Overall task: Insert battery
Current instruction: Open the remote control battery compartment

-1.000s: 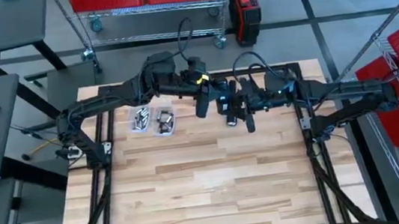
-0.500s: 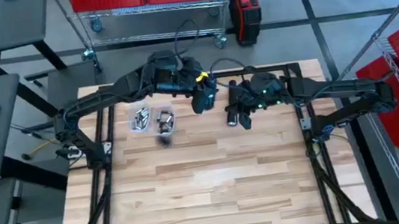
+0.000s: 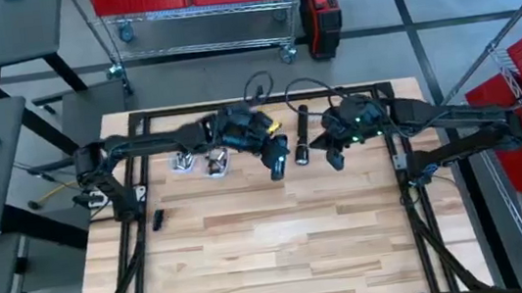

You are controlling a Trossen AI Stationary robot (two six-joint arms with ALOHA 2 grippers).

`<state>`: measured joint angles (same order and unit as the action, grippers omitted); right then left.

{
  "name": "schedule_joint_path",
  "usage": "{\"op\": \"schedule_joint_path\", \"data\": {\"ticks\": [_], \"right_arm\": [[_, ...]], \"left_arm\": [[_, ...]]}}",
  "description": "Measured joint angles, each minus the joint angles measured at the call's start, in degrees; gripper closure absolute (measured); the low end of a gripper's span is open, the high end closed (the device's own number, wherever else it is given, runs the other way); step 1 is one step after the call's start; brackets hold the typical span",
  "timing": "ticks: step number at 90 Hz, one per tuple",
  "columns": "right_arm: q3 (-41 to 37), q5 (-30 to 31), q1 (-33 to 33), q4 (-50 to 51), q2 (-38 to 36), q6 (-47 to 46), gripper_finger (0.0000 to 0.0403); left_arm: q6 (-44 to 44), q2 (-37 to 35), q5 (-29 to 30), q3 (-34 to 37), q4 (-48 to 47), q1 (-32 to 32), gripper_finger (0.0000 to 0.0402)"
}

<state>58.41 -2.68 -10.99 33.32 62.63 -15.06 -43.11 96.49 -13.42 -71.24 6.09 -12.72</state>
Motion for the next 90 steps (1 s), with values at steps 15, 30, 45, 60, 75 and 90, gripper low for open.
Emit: {"op": "schedule_joint_path", "data": {"ticks": [15,30,45,60,75,90], "right_arm": [[-0.95,-0.08,1.99,-0.72,-0.03,-1.73,0.0399],[-1.79,-0.13,3.83,-0.78,0.11,-3.1,0.0399],[-1.79,-0.13,5.18,-0.72,0.09,-3.94,0.0399],[-1.79,-0.1,6.38,-0.5,0.09,-4.07,0.0399],[-1.79,-0.11,7.0,-0.2,0.09,-4.06,0.0399],[-1.77,-0.09,6.98,-0.16,0.09,-4.02,0.0399]], "left_arm": [[-11.36,5.43,2.89,8.92,7.82,2.11,0.0359],[-14.67,10.77,4.41,10.01,8.54,3.66,0.0359],[-17.99,14.06,4.56,9.99,8.93,3.62,0.0327],[-16.08,14.34,4.65,10.08,7.19,3.64,0.0277],[-16.32,14.29,4.66,10.03,2.89,3.11,0.0263],[-13.85,14.22,3.63,9.88,0.11,2.39,0.0252]]}}
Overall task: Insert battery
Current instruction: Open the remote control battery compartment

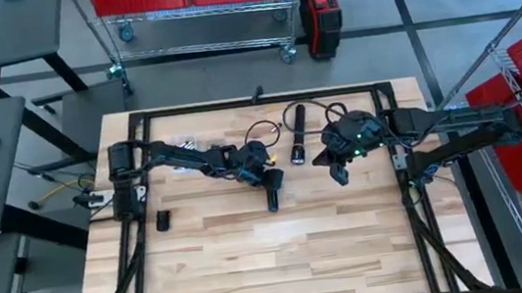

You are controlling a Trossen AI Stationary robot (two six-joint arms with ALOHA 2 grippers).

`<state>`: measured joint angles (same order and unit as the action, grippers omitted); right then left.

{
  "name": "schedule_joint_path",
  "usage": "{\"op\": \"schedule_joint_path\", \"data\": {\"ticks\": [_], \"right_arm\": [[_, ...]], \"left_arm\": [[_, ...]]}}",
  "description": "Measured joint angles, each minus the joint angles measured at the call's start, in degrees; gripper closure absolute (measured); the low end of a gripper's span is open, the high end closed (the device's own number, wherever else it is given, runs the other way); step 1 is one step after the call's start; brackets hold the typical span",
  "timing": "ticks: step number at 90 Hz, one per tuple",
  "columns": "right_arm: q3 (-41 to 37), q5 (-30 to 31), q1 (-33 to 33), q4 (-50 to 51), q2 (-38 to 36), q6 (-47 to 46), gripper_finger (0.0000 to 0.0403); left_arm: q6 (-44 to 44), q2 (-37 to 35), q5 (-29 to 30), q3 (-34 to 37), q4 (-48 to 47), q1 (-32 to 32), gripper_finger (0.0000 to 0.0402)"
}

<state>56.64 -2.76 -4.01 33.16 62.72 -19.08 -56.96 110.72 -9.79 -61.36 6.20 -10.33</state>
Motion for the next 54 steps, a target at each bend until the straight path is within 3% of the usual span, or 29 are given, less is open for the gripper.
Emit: {"op": "schedule_joint_path", "data": {"ticks": [10,54], "right_arm": [[0.0,-0.02,0.0,0.01,0.0,0.03,0.0399],[0.07,0.0,0.02,1.54,0.0,0.51,0.0399]], "left_arm": [[0.02,-0.06,-2.12,0.0,-0.4,-0.74,0.0246],[6.08,-2.95,-1.72,-0.6,-7.17,-1.41,0.0244]]}}
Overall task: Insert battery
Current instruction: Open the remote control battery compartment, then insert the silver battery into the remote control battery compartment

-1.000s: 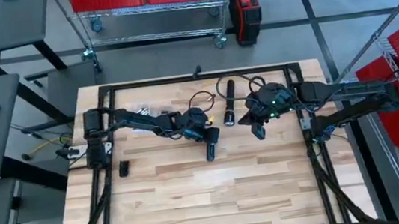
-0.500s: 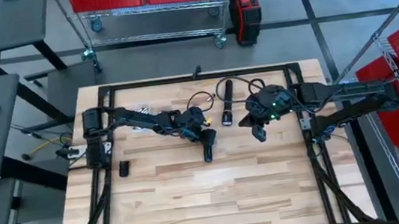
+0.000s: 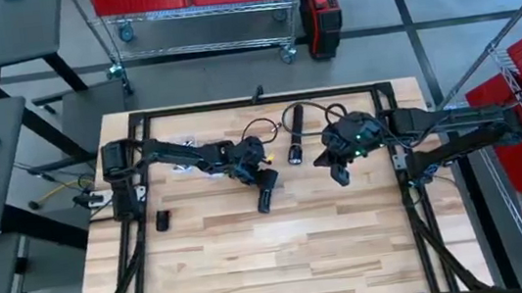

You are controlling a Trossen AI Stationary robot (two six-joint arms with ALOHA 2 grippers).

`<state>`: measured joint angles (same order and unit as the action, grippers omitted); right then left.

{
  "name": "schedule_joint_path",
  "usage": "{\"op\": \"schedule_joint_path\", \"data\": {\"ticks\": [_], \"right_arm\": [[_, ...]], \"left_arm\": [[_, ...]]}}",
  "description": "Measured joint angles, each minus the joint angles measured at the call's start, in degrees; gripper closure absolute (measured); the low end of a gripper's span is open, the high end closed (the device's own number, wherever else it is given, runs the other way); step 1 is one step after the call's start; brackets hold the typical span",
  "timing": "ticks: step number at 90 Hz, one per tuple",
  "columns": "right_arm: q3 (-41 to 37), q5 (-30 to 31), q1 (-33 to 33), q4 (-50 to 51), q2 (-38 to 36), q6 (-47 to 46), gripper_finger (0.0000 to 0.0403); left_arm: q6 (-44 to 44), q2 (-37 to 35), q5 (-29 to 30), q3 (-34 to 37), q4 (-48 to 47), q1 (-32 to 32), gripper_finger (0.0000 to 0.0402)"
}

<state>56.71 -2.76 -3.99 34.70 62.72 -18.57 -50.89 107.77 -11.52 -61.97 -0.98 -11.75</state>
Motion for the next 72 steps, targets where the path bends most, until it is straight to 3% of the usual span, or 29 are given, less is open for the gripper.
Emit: {"op": "schedule_joint_path", "data": {"ticks": [16,38,52,72], "right_arm": [[0.0,-0.05,0.0,0.04,0.0,0.46,0.0399],[0.0,-0.11,0.32,0.23,0.0,0.61,0.0399],[0.0,-0.13,1.0,0.67,0.0,1.1,0.0399],[0.0,-0.15,0.94,0.72,0.0,1.28,0.0399]], "left_arm": [[-0.33,0.24,0.0,-0.01,-1.51,-0.33,0.0241],[2.48,0.24,-1.29,-0.12,-2.81,-2.24,0.0199],[3.41,-0.7,-1.17,-0.31,-4.56,-3.88,0.0194],[11.21,-4.97,1.43,-6.43,-7.36,-4.09,0.0196]]}}
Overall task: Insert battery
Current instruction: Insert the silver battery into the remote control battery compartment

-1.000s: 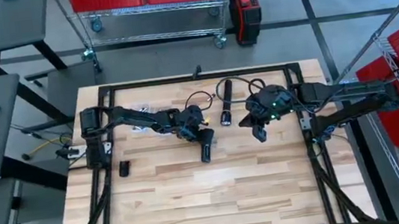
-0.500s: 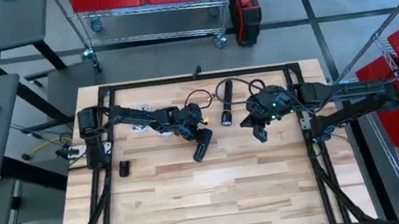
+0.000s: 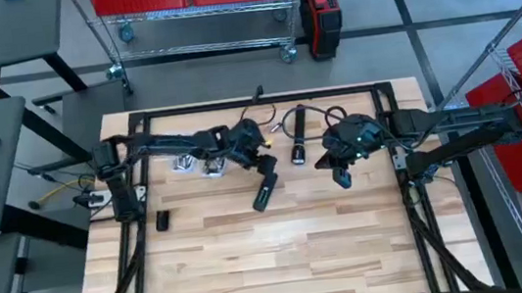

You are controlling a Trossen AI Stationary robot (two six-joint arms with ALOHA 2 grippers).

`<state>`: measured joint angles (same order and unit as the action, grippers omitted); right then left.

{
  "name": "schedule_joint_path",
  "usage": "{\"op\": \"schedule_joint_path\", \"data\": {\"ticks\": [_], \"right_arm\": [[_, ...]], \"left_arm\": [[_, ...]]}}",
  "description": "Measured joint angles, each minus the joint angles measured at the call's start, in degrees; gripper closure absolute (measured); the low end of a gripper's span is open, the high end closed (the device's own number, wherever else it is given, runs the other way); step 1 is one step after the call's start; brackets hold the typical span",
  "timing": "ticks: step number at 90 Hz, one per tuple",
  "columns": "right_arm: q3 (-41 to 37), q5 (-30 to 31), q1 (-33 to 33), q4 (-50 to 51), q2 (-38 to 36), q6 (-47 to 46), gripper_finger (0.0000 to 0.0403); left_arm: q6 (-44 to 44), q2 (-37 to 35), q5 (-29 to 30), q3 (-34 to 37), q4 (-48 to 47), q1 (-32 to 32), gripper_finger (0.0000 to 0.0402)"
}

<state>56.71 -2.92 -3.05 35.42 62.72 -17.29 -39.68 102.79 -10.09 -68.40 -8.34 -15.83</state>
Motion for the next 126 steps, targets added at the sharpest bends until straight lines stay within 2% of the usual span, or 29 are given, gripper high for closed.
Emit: {"op": "schedule_joint_path", "data": {"ticks": [12,29,43,52,72,86,104,126], "right_arm": [[0.0,0.0,-0.04,0.15,0.0,0.69,0.0399],[0.0,0.0,-0.04,0.34,0.0,0.82,0.0399],[0.0,0.0,-0.04,0.41,0.0,0.82,0.0399],[0.0,-0.01,-0.04,0.36,0.2,0.81,0.0399],[0.0,0.02,-0.84,0.9,0.35,-0.86,0.0399],[0.0,0.08,-2.89,1.34,0.35,-5.7,0.0399],[0.0,0.23,-3.54,3.92,0.35,-8.65,0.0399],[0.0,0.23,-2.97,5.99,0.37,-11.27,0.0399]], "left_arm": [[5.73,-2.56,1.97,-6.06,-9.67,-0.15,0.0196],[12.2,-5.71,16.61,-15.61,-39.49,-2.43,0.0196],[16.06,-7.63,23.04,-16.87,-59.13,-7.39,0.0201],[18.87,-7.72,25.85,-16.14,-66.12,-11.27,0.0212],[24.08,-7.71,25.68,-10.81,-66.27,-17.96,0.0263],[26.46,-7.66,22.56,-5.46,-63.48,-21.53,0.0293],[22.8,-7.66,22.07,1.36,-56.78,-24.37,0.0299],[18.2,-7.66,17.32,7.72,-45.74,-26.54,0.03]]}}
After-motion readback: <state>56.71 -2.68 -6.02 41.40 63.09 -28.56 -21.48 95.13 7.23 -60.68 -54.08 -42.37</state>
